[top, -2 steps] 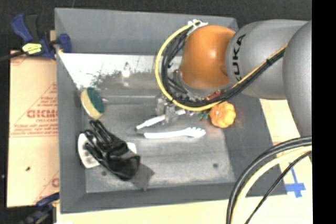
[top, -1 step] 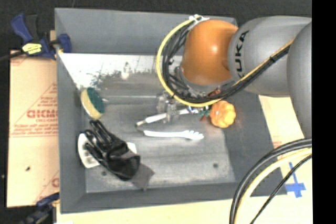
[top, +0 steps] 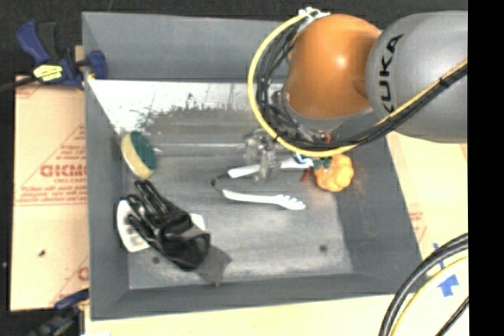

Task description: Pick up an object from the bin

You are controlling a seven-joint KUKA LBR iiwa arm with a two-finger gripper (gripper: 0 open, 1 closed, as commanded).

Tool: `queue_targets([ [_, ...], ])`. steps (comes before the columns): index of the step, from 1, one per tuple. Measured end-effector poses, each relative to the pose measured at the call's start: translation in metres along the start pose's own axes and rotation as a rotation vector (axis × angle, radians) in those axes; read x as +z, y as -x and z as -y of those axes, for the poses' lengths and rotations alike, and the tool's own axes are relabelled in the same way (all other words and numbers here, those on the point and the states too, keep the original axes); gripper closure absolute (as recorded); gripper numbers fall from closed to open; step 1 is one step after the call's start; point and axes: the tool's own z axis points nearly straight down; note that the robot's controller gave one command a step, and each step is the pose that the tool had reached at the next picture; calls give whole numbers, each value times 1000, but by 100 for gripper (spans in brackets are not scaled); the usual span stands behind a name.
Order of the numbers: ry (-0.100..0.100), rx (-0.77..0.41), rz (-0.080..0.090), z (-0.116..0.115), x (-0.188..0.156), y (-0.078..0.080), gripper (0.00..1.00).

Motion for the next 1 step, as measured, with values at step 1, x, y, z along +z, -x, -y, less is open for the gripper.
queue_targets([
  [1, -1, -13, 4, 2, -60, 16, 100],
])
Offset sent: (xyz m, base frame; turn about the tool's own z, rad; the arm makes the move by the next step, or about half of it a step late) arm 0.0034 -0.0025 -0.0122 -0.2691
